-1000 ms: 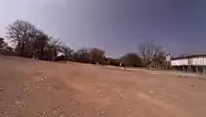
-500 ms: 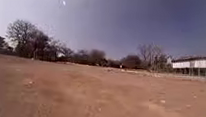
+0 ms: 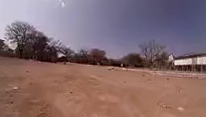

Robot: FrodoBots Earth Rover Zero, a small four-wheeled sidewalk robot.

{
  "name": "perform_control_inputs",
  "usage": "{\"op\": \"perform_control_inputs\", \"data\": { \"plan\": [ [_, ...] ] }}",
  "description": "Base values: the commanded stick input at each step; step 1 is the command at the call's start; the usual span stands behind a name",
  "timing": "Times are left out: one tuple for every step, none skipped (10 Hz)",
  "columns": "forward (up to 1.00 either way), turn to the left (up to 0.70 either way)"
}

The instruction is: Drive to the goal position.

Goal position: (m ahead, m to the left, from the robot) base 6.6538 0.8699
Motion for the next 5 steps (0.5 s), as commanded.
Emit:
{"op": "perform_control_inputs", "data": {
  "plan": [
    [1.00, 0.00],
    [1.00, 0.00],
    [1.00, 0.00],
    [1.00, 0.00],
    [1.00, 0.00]
  ]
}}
